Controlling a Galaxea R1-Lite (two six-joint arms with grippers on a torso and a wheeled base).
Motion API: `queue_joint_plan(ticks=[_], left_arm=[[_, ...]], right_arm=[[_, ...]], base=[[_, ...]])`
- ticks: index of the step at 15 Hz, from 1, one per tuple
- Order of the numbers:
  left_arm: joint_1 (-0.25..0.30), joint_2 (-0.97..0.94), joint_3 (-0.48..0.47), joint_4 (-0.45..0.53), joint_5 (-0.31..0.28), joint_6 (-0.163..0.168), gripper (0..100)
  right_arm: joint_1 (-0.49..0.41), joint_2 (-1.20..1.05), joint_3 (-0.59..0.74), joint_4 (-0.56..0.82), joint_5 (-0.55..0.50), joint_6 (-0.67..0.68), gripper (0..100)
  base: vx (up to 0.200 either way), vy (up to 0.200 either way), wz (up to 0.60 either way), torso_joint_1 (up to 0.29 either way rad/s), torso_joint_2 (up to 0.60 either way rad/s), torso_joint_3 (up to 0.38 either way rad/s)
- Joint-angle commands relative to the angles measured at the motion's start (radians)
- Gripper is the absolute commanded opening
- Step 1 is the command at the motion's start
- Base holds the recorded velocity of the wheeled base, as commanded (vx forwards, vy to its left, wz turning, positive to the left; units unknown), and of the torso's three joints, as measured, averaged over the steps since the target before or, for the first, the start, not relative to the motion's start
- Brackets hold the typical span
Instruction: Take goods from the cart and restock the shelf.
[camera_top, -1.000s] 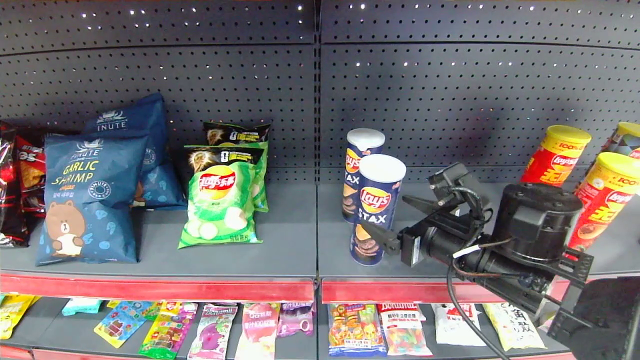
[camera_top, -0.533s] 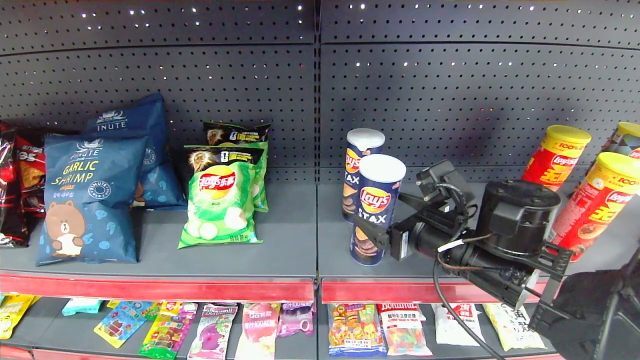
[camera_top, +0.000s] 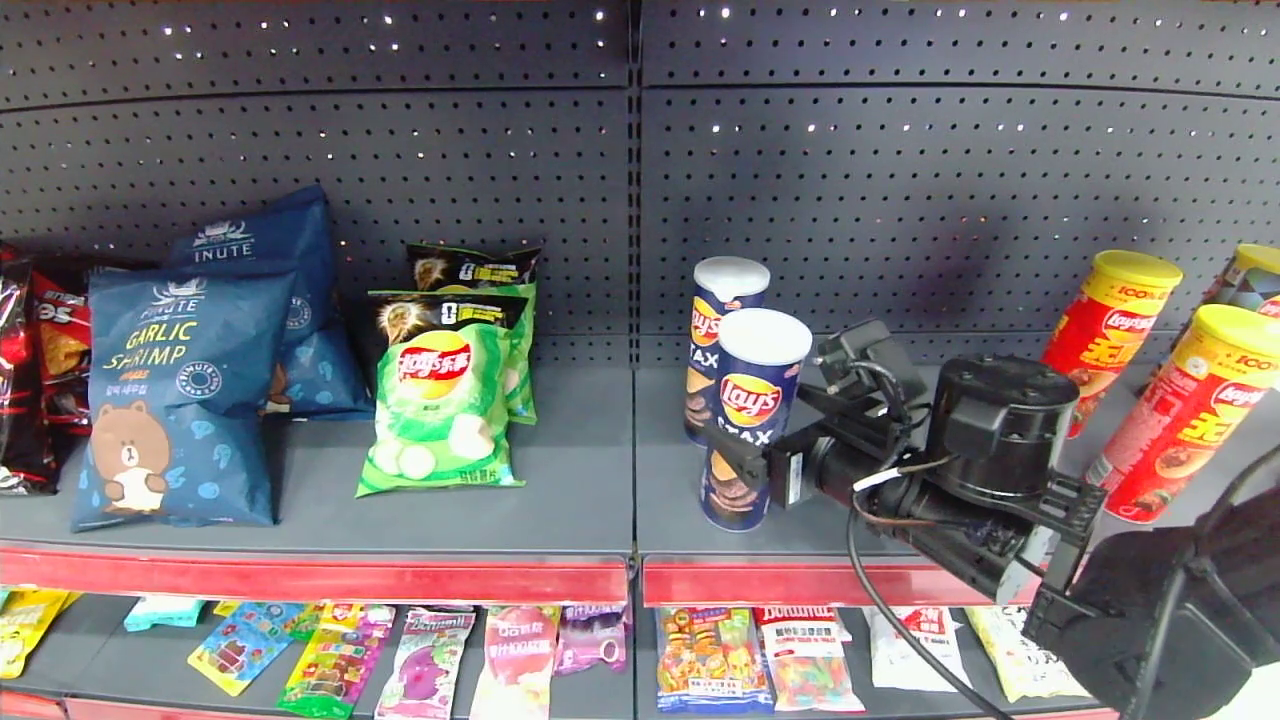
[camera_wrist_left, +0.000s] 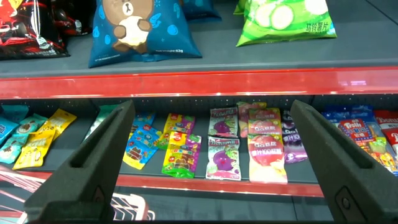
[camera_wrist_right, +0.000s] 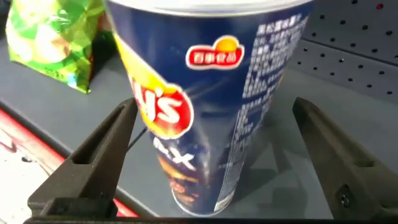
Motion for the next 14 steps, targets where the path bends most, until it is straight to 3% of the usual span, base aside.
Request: queue_joint_plan(ticks=[1,14], left_arm=[[0.0,0.002,0.0,0.0,0.0,0.001,100],[0.0,0.0,0.0,0.0,-0.005,0.0,100]], right_arm=[[-0.002,0.024,-0.017,-0.001,-0.007,-0.001,100],[-0.028,0.08,-0.08,-0.001,-0.007,-0.001,100]], base=[[0.0,0.0,0.0,0.0,0.0,0.0],[0.0,0.0,0.0,0.0,0.0,0.0]])
